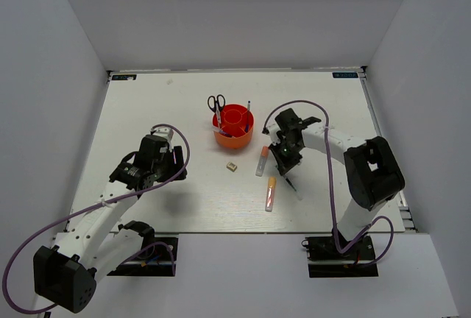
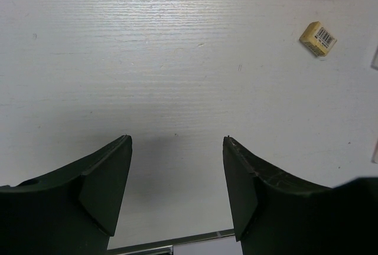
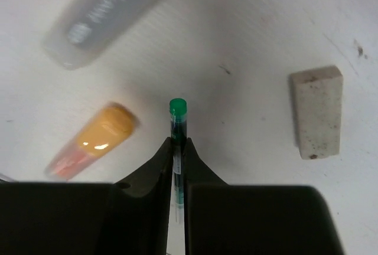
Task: Sort the stationery into containers
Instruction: Pick up the pen from the center of the board, then place the pen in the storage box.
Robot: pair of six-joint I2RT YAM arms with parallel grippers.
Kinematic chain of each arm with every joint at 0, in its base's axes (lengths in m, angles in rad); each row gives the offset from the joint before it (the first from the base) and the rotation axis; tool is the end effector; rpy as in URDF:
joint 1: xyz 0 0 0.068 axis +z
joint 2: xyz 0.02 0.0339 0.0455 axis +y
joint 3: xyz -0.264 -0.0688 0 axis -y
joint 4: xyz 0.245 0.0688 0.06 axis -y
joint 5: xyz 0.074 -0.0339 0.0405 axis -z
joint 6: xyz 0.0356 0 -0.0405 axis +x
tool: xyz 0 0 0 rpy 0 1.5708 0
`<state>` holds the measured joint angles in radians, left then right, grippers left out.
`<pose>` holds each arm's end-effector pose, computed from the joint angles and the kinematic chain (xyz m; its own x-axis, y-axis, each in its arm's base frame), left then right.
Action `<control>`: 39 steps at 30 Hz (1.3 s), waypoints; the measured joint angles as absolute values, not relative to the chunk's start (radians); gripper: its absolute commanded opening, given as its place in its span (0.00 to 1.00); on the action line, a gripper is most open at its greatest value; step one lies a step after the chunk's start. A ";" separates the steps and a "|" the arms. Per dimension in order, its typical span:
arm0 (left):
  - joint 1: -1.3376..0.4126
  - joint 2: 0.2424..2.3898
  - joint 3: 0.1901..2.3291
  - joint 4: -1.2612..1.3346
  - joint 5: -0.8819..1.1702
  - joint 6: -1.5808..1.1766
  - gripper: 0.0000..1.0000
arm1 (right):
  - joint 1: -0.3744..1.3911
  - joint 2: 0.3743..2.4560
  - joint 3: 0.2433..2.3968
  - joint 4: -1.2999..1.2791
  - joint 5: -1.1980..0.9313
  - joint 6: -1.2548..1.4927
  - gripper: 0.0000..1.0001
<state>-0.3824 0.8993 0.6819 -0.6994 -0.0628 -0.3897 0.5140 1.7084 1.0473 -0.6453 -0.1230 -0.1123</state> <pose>0.1628 -0.0631 0.2390 -0.8092 -0.0832 -0.5817 0.0320 0.9822 -0.1850 0.2722 0.1587 0.1664 -0.7774 -0.5667 -0.2729 -0.6068 0.7899 0.0884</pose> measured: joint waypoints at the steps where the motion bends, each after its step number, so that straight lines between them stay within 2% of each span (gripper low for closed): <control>1: -0.382 0.899 0.682 -0.699 -0.063 -0.390 0.73 | 0.516 1.708 1.073 -0.663 -0.149 -0.118 0.00; 7: -0.382 0.900 0.682 -0.699 -0.064 -0.389 0.73 | 0.526 1.708 1.409 -0.711 -0.313 -0.118 0.00; 10: -0.382 0.900 0.682 -0.699 -0.065 -0.389 0.73 | 0.533 1.708 1.580 -0.656 -0.394 -0.099 0.00; 13: -0.382 0.904 0.682 -0.699 -0.068 -0.385 0.73 | 0.550 1.724 1.656 -0.566 -0.467 -0.074 0.00; 23: -0.382 0.927 0.682 -0.698 -0.089 -0.374 0.73 | 0.602 1.914 1.692 -0.276 -0.596 -0.075 0.00; 37: -0.382 0.949 0.681 -0.698 -0.094 -0.366 0.72 | 0.612 1.920 1.576 -0.113 -0.587 -0.255 0.00; 38: -0.382 0.949 0.681 -0.697 -0.094 -0.366 0.72 | 0.612 1.920 1.559 -0.104 -0.585 -0.273 0.13; 39: -0.382 0.950 0.681 -0.696 -0.094 -0.366 0.72 | 0.612 1.920 1.544 -0.103 -0.582 -0.285 0.17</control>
